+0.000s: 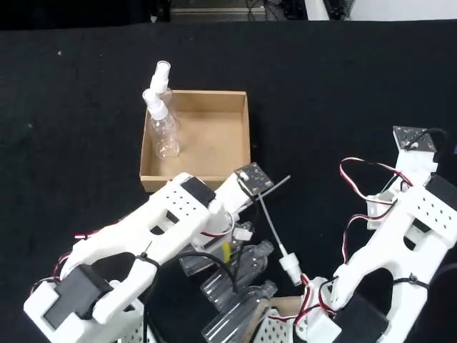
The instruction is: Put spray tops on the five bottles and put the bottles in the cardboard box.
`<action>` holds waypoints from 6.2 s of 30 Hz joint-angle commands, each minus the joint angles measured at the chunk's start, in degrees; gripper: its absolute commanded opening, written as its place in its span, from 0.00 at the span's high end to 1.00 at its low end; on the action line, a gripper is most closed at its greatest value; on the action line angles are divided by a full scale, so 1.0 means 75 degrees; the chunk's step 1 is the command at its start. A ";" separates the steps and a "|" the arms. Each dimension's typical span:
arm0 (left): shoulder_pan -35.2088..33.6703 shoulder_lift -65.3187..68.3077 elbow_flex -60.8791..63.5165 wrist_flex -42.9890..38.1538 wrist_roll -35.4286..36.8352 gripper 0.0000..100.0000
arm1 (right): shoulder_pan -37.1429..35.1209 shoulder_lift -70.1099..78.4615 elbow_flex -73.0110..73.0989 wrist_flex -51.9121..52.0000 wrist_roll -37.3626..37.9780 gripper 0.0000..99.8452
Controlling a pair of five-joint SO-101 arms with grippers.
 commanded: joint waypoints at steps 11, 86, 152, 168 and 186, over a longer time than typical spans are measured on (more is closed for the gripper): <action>-0.0158 -0.0457 -0.1108 0.1360 -0.0516 0.84 | 0.0105 0.0006 -0.0029 0.0012 0.0059 0.82; -1.1645 0.1641 -0.2596 0.0879 -0.7760 0.71 | -0.6259 -0.0053 0.0100 0.0457 -0.2368 0.82; -1.2888 0.2790 -0.3640 0.1418 -0.8779 0.74 | -0.6306 -0.0064 -0.1166 0.1711 -0.2368 0.83; -1.3158 0.2813 -0.3886 0.1149 -0.8873 0.68 | -0.6259 -0.0064 -0.1155 0.1723 -0.2368 0.83; -1.3169 0.2801 -0.3464 0.1055 -0.9073 0.74 | -0.6259 -0.0064 -0.1155 0.1723 -0.2368 0.83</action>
